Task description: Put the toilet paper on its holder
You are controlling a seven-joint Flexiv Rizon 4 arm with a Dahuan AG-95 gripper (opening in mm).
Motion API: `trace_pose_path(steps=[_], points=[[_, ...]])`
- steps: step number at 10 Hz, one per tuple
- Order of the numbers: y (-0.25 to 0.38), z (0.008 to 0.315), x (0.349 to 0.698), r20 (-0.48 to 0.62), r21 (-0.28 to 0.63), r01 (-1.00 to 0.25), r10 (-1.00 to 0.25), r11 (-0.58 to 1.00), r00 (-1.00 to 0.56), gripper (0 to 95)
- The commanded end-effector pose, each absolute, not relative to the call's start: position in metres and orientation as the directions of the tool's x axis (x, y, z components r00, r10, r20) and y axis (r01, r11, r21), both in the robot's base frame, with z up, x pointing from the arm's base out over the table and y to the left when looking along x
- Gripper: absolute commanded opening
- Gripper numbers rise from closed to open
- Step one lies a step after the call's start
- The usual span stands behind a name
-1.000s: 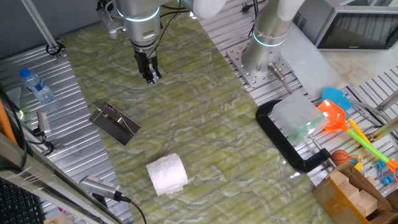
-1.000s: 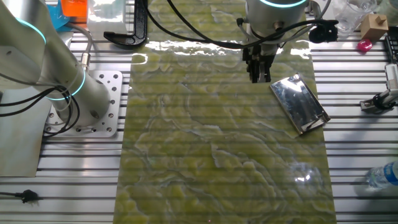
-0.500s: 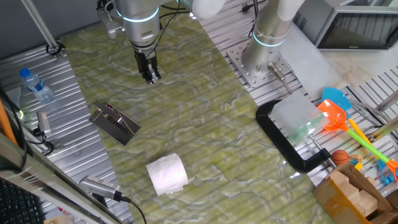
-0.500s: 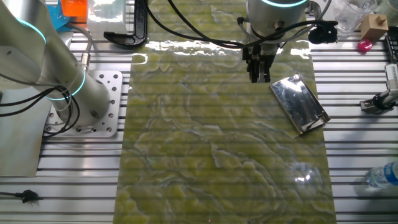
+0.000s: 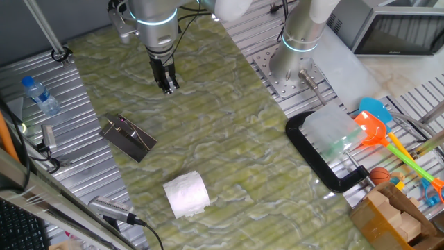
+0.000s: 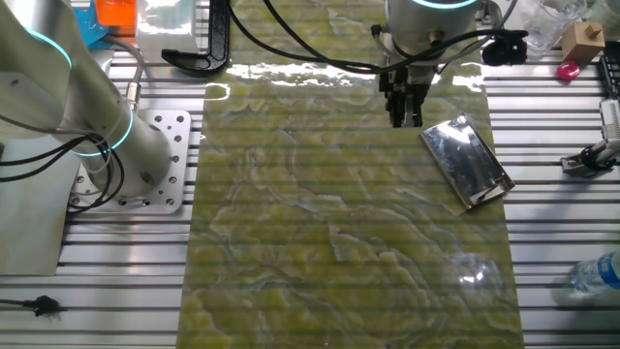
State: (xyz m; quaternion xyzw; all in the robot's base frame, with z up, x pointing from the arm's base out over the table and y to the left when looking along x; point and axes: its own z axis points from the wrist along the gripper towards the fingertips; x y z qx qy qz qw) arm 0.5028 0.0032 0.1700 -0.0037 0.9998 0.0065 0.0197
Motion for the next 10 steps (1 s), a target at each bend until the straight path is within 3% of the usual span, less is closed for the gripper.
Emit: trace_pose_path(steps=[1, 10], points=[[0.008, 0.168, 0.505, -0.039, 0.004, -0.01, -0.01, 1.0, -0.999, 0.0], [0.038, 0.167, 0.526, -0.044, 0.006, 0.024, 0.025, 1.0, -0.999, 0.0]])
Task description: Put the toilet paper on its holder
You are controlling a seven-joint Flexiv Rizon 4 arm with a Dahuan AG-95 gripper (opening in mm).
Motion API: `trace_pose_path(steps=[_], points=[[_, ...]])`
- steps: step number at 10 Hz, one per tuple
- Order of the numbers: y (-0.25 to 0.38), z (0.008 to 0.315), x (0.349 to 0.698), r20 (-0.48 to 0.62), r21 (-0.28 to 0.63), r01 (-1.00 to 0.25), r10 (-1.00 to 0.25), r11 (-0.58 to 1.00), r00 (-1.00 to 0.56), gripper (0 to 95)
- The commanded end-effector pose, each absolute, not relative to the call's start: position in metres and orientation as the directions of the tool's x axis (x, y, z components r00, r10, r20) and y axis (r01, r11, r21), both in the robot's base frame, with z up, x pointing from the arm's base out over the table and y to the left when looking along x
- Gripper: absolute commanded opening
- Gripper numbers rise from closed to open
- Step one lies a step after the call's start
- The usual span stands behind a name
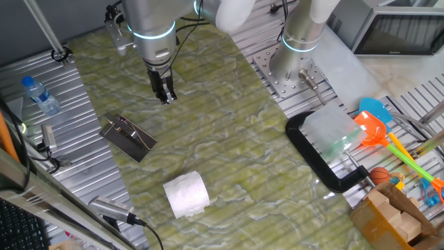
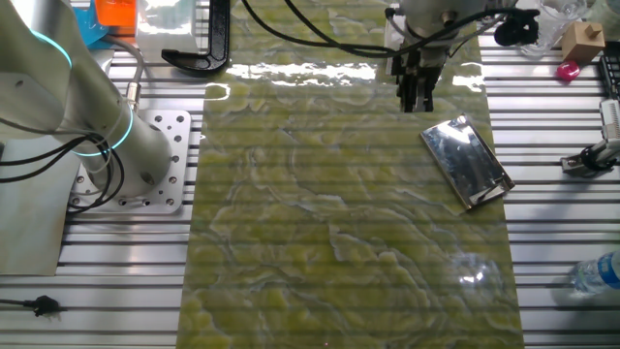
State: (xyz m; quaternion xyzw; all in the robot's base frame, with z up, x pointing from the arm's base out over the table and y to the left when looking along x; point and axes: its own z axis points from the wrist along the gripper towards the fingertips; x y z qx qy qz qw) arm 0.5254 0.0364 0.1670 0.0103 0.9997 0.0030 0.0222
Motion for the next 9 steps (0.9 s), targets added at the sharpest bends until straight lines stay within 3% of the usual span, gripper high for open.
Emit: trace_pose_path(steps=[1, 9], points=[[0.039, 0.167, 0.527, -0.044, 0.006, 0.025, 0.025, 1.0, -0.999, 0.0], [0.056, 0.159, 0.527, -0.03, 0.004, 0.003, 0.003, 1.0, -1.0, 0.0]])
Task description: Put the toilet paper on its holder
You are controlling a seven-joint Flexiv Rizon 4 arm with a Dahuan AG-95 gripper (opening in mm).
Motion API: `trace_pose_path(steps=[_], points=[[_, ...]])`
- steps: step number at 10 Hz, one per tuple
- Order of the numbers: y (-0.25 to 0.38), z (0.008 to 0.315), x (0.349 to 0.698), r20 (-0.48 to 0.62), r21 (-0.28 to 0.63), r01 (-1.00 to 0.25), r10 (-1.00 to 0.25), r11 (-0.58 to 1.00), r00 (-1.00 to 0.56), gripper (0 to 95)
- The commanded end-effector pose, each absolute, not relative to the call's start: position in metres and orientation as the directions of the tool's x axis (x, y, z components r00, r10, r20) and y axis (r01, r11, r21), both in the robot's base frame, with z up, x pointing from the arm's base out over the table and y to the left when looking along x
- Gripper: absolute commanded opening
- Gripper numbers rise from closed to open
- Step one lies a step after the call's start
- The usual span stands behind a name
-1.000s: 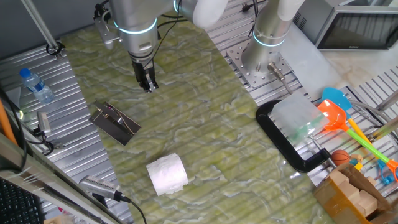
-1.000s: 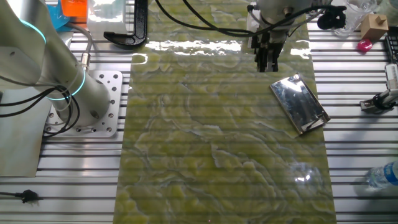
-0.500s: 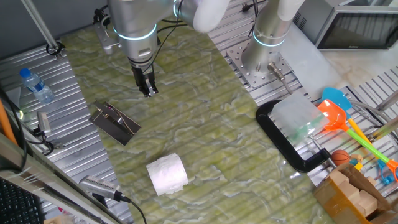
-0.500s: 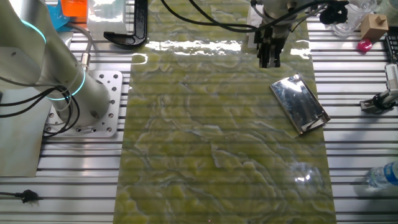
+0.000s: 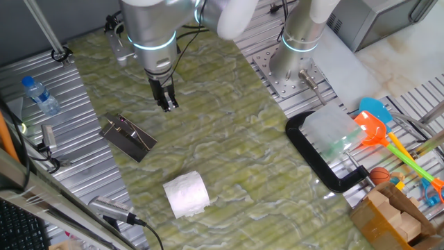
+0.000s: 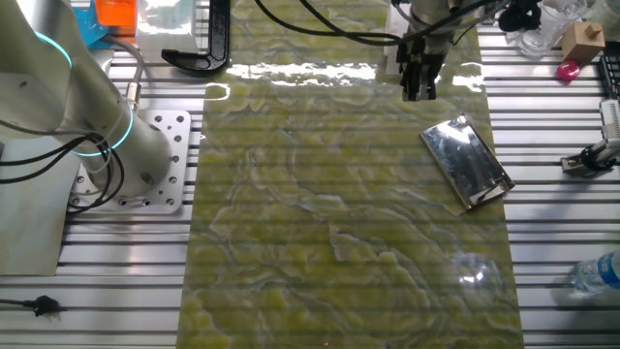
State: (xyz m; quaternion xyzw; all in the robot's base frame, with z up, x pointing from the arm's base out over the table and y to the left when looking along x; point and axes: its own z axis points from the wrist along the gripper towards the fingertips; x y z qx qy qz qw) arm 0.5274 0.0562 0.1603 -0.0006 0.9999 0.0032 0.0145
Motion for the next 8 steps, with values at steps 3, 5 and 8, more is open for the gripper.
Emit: trace_pose_path(steps=[3, 5, 8], points=[[0.0613, 0.1572, 0.526, -0.017, 0.015, 0.012, 0.013, 1.0, -1.0, 0.0], [0.0613, 0.1572, 0.526, -0.02, 0.01, -0.014, -0.014, 1.0, -1.0, 0.0], [0.0613, 0.1572, 0.526, -0.006, 0.002, -0.041, -0.041, 0.999, -0.999, 0.0]])
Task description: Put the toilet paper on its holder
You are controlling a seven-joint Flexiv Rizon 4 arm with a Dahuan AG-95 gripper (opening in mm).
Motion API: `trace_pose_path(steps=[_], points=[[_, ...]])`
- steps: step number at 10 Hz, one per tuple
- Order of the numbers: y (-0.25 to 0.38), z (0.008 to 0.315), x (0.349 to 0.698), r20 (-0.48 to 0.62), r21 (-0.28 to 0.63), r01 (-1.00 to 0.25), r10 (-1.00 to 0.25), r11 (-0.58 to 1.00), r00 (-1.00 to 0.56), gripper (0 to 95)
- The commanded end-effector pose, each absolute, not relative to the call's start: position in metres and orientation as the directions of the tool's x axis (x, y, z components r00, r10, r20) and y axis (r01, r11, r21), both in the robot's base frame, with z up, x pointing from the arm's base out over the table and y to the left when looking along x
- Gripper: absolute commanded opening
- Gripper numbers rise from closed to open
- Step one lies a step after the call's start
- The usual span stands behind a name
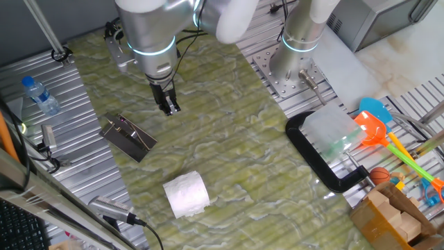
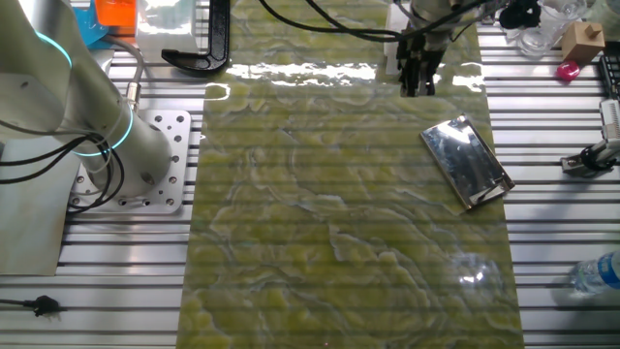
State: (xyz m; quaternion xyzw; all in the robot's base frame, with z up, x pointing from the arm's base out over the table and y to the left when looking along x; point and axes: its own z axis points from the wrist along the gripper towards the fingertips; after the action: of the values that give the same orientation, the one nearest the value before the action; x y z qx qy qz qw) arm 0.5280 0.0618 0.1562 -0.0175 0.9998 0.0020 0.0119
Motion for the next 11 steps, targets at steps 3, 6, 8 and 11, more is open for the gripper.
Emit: trace_pose_path(steps=[3, 6, 8, 11], points=[[0.0613, 0.1572, 0.526, 0.071, 0.007, -0.03, -0.03, 1.0, -0.997, 0.0], [0.0613, 0.1572, 0.526, 0.081, 0.011, -0.05, -0.051, 0.999, -0.995, 0.0], [0.0613, 0.1572, 0.526, 0.093, 0.009, -0.05, -0.051, 0.999, -0.994, 0.0], [0.0613, 0.1572, 0.526, 0.097, 0.014, -0.046, -0.047, 0.999, -0.994, 0.0]])
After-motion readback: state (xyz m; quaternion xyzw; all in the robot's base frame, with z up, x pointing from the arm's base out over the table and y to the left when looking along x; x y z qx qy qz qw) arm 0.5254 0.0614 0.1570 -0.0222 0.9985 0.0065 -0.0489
